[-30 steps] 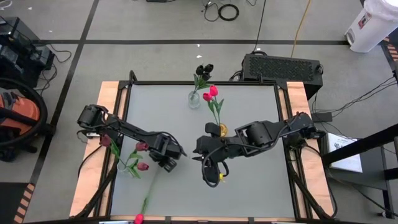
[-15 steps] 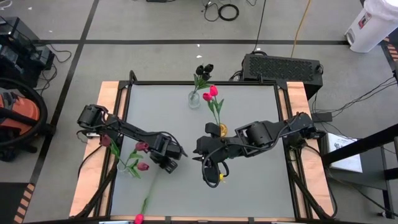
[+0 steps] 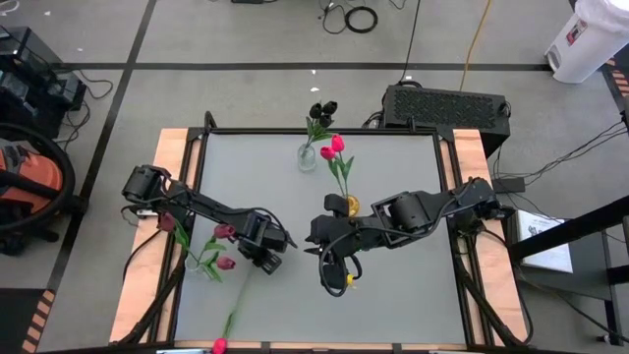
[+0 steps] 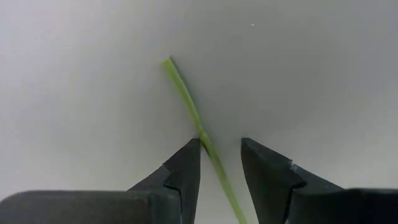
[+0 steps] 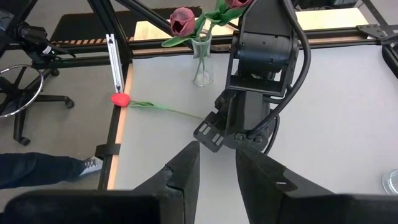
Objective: Sort flowers into vase by color
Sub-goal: Put the pink tulip into the yellow vase
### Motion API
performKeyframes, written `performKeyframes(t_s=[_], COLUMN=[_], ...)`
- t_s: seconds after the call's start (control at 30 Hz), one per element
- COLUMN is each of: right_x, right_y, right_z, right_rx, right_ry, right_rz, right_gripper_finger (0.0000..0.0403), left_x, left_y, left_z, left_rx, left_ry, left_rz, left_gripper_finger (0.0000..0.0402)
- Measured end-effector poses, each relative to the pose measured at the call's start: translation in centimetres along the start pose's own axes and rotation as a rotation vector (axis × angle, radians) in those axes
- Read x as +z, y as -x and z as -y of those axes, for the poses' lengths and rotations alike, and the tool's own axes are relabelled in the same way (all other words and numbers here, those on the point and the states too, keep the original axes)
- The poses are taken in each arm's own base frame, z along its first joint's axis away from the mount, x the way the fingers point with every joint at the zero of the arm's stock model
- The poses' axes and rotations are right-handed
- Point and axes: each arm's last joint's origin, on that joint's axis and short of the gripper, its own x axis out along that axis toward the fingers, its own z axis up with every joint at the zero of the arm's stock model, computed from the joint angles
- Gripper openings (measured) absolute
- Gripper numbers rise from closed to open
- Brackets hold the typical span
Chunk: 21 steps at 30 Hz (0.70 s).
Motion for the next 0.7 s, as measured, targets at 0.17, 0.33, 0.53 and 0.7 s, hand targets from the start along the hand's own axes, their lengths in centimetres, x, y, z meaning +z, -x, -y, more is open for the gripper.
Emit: performKeyframes(t_s=[0.17,0.33,0.53,0.7], right_x=[0.0,-0.01,-0.02,-0.02], right_y=[0.0,0.0,0.0,0.0], right_z=[0.0,0.01,0.01,0.01], right_rx=[0.0,-0.001,-0.001,-0.001], right_ry=[0.0,0.001,0.001,0.001], right_rz=[0.0,-0.001,-0.002,-0.002], right_gripper_finger=[0.0095,0.0095,0.0095,0.0095], left_x=[-0.05,-0.05,-0.07,-0.08], left_y=[0.0,0.0,0.01,0.01], left_z=[-0.08,-0.08,-0.06,-0.01], left_rx=[0.007,0.008,0.003,-0.005], left_ry=[0.002,0.002,-0.002,-0.006], left_rz=[-0.007,-0.007,-0.014,-0.023], left_gripper_finger=[0.0106,0.0056,0.0007,0.0005])
